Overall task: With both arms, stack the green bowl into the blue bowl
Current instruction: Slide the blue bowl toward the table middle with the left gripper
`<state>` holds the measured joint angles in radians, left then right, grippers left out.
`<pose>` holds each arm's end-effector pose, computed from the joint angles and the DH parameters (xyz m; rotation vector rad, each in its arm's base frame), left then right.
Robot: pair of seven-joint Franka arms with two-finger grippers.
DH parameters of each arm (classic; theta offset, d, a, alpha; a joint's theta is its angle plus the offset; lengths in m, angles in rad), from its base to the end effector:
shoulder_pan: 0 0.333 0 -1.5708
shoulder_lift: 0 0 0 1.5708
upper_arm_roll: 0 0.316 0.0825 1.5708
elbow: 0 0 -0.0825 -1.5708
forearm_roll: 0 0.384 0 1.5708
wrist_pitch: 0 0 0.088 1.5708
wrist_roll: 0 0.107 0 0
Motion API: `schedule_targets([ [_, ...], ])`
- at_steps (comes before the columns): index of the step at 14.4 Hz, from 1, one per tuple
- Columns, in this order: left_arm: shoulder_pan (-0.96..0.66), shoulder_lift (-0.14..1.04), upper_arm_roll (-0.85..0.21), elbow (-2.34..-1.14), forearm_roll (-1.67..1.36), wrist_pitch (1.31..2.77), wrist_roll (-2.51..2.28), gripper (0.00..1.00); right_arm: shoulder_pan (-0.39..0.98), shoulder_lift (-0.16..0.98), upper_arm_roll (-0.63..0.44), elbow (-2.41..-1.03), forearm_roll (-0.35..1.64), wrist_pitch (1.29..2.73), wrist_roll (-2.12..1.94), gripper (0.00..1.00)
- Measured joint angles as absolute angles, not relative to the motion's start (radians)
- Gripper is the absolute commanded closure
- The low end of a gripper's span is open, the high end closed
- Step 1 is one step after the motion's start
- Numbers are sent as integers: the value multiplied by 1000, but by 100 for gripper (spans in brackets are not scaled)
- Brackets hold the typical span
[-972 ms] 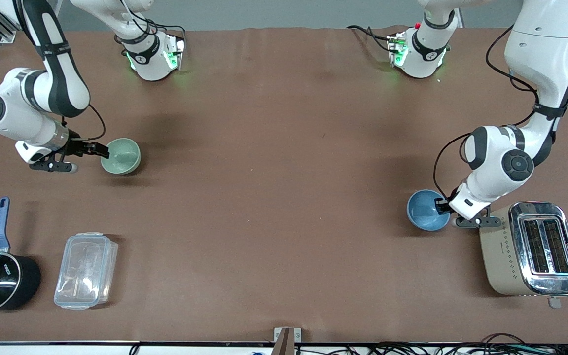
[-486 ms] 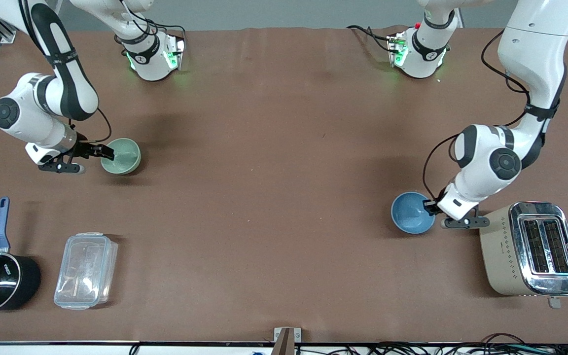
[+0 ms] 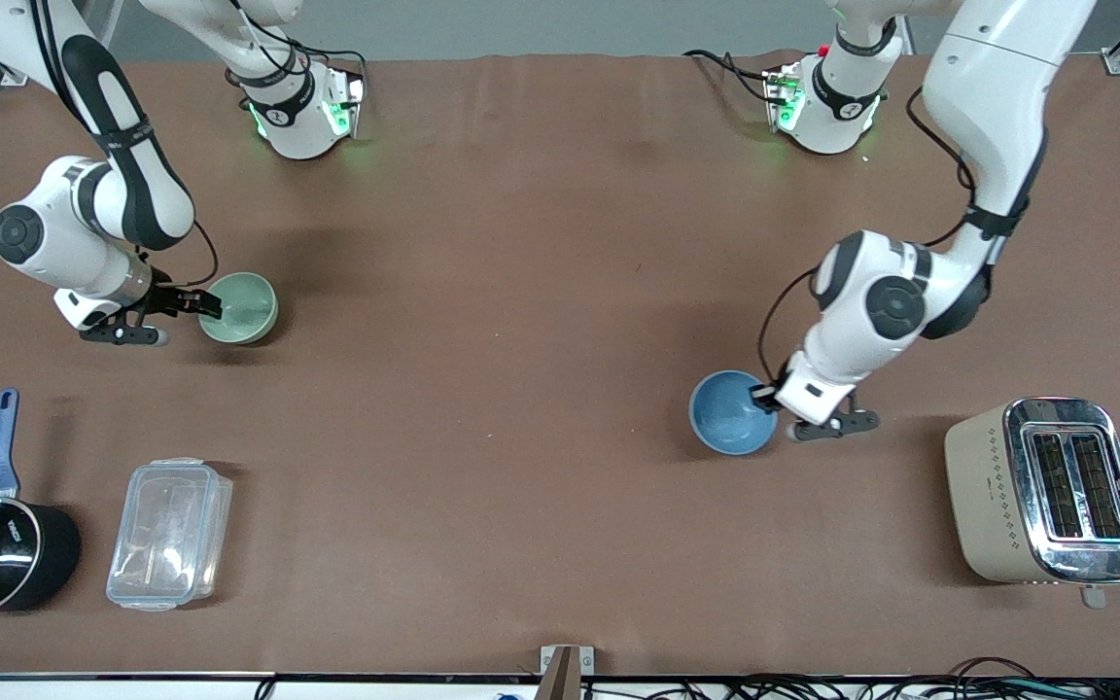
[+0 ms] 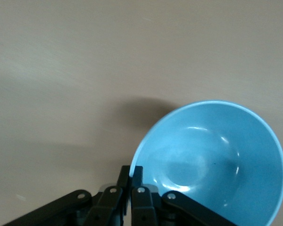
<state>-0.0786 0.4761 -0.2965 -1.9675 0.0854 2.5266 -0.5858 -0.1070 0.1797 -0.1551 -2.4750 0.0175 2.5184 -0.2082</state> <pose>0.5855 -0.2228 0.2476 3.0080 0.2740 0.0870 0.4467 -0.1223 0.2115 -3.1195 0.1064 0.2103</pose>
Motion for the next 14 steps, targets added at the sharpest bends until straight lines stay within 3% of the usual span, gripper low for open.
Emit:
schedule_targets([
  [2,-162,478,-298,-1950,85,2526,-704,100,-107,190,-154,-2475,18,2521,-208,74],
  [4,-234,487,-298,-1932,85,2524,-797,100,-107,191,-153,-2475,18,2522,-208,93],
  [7,-325,537,-298,-1875,85,2524,-902,100,-107,191,-152,-2475,18,2522,-208,100],
  [11,-448,655,-297,-1723,85,2524,-1047,99,-106,177,-149,-2470,18,2511,-211,100],
  [14,-521,718,-295,-1643,85,2524,-1095,92,-106,171,-149,-2436,18,2453,-211,100],
])
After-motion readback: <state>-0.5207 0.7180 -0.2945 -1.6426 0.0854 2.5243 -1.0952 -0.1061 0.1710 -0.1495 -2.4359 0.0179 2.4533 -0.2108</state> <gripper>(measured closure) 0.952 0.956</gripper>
